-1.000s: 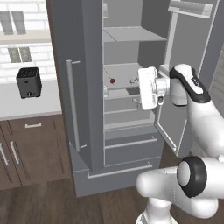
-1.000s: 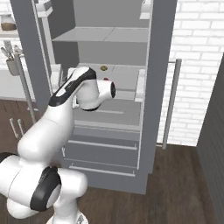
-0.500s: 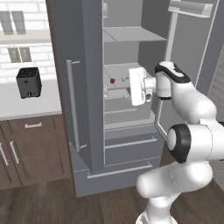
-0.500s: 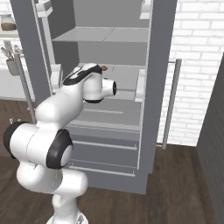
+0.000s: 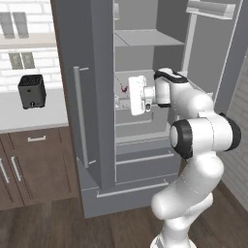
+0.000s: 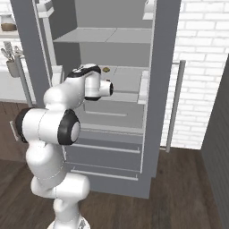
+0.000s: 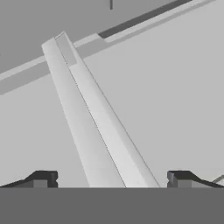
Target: Take the strawberry from the fridge and place it on top of the pancake, located on the dining counter.
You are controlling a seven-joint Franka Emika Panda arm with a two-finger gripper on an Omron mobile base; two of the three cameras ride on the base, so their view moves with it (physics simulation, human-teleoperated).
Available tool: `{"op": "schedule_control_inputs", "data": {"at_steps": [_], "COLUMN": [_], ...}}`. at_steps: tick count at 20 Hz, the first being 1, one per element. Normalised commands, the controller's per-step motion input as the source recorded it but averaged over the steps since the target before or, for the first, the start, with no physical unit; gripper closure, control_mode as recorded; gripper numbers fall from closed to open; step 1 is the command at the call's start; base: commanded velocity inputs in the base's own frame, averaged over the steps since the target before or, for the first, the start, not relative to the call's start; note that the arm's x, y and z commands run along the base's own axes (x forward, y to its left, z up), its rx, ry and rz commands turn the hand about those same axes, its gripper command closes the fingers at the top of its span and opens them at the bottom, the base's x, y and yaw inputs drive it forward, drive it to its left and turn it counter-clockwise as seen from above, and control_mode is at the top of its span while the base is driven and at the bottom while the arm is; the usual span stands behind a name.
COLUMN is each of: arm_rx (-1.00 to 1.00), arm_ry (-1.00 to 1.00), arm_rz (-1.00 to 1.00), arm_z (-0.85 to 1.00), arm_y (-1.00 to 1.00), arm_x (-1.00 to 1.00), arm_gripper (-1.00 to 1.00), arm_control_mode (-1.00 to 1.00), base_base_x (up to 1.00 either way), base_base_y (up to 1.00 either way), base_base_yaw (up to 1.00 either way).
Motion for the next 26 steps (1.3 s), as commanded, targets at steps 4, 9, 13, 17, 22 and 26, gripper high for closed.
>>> {"op": "schedule_control_inputs", "data": {"at_steps": [4, 9, 13, 17, 22, 26], "arm_rx": [0.00, 0.00, 0.00, 0.00, 0.00, 0.00], "arm_ry": [-0.01, 0.00, -0.01, -0.01, 0.00, -0.01], "arm_rz": [0.08, 0.10, 0.08, 0.06, 0.03, 0.01], "arm_z": [0.00, 0.00, 0.00, 0.00, 0.00, 0.00], "arm_y": [0.62, 0.77, 0.75, 0.64, 0.45, 0.21], "arm_x": [0.27, 0.00, -0.07, -0.13, -0.07, -0.04], "arm_gripper": [-1.00, -1.00, -1.00, -1.00, -1.00, -1.00], "arm_control_mode": [-1.00, -1.00, -1.00, -1.00, -1.00, -1.00], "base_base_x": [0.00, 0.00, 0.00, 0.00, 0.00, 0.00], "base_base_y": [0.00, 0.00, 0.00, 0.00, 0.00, 0.00], "base_base_yaw": [0.00, 0.00, 0.00, 0.00, 0.00, 0.00]}}
